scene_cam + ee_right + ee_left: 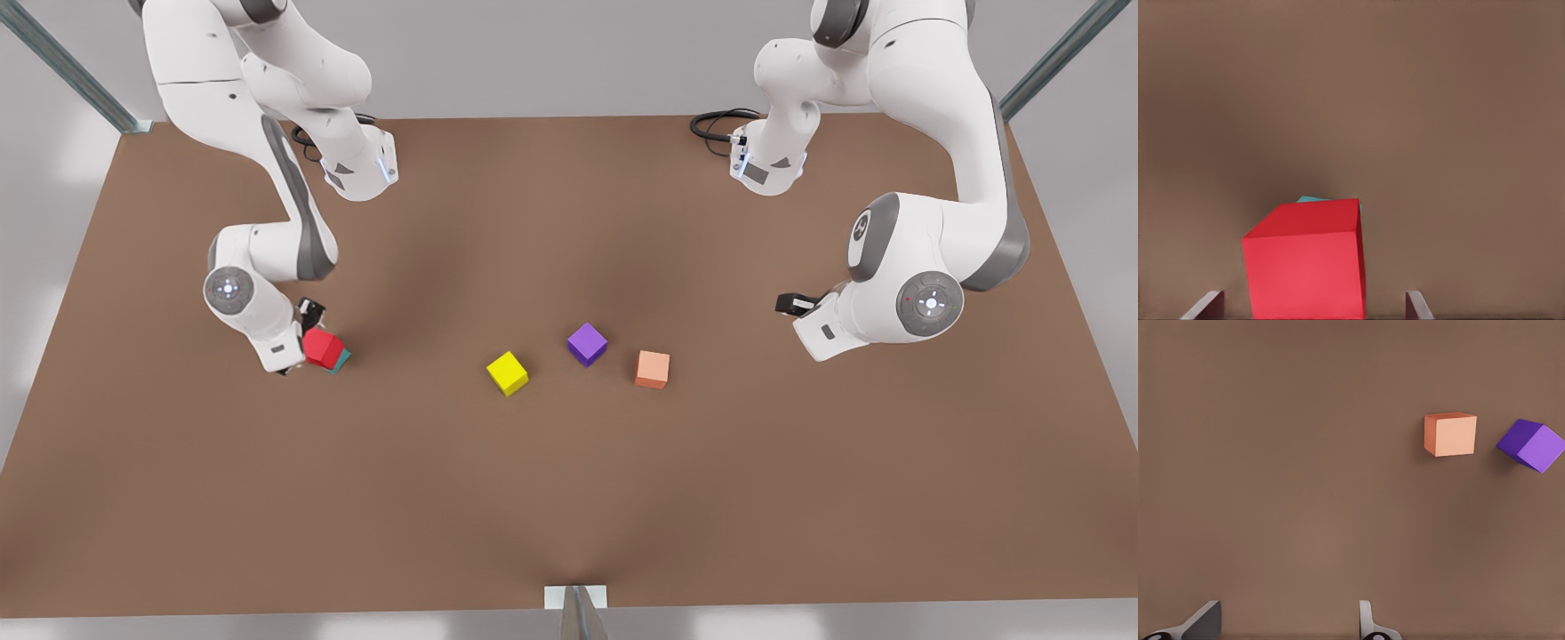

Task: Pick up red wooden cube and pass to hand red wooden cube and place in blue wooden cube

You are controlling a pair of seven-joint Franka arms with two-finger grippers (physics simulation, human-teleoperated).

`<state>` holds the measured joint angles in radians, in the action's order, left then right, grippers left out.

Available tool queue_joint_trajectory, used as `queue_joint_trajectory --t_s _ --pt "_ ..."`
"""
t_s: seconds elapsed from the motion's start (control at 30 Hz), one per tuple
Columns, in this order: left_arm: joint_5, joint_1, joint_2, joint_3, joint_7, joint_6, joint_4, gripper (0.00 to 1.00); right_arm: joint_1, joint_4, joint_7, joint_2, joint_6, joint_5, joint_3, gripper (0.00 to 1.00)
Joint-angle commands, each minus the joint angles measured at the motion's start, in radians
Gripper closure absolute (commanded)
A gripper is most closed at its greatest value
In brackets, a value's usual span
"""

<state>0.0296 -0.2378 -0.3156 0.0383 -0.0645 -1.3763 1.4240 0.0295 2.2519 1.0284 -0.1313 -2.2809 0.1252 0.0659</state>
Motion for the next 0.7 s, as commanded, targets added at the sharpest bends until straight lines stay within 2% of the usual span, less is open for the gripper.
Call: queue_joint_trajectory --t_s 0.0,0.13,0.2,0.27,0.3,0.37,0.43,0.5,0.53,0.67 --pt "0.0 0.0 0.001 0.0 0.005 0.002 0.0 0.0 -0.003 -0.003 -0.033 0.021 0.078 -0.012 0.002 0.0" --pt "0.0 0.0 0.001 0.0 0.003 0.002 0.0 0.0 -0.011 -0.159 -0.097 0.039 0.325 -0.099 0.003 0.0" --pt "0.0 0.0 -0.002 0.0 0.003 0.002 0.0 0.0 -0.025 -0.35 -0.56 -0.017 0.538 -0.099 0.003 0.0" --pt "0.0 0.0 -0.002 0.0 0.003 0.002 0.0 0.0 0.004 -0.5 -0.918 -0.085 0.615 -0.098 -0.011 0.0" --pt "0.0 0.0 -0.002 0.0 0.003 0.002 0.0 0.0 0.013 -0.544 -1.014 -0.083 0.62 -0.099 -0.012 0.0" --pt "0.0 0.0 -0.002 0.0 0.003 0.002 0.0 0.0 0.013 -0.699 -1.136 -0.071 0.813 -0.101 -0.012 0.0" --pt "0.0 0.0 -0.002 0.0 0.003 0.003 0.0 0.0 0.021 -0.706 -1.159 0.019 0.867 -0.136 -0.021 0.0" --pt "0.0 0.0 -0.002 0.0 0.003 0.003 0.0 0.0 0.067 -0.595 -1.078 0.099 0.784 -0.173 -0.023 0.0" --pt "0.0 0.0 -0.002 0.0 0.003 0.003 0.0 0.0 0.096 -0.554 -1.058 0.104 0.712 -0.171 -0.034 0.0" --pt "0.0 -0.002 -0.002 0.0 0.005 0.003 0.0 0.0 0.096 -0.583 -1.064 0.081 0.716 -0.173 -0.052 0.0"
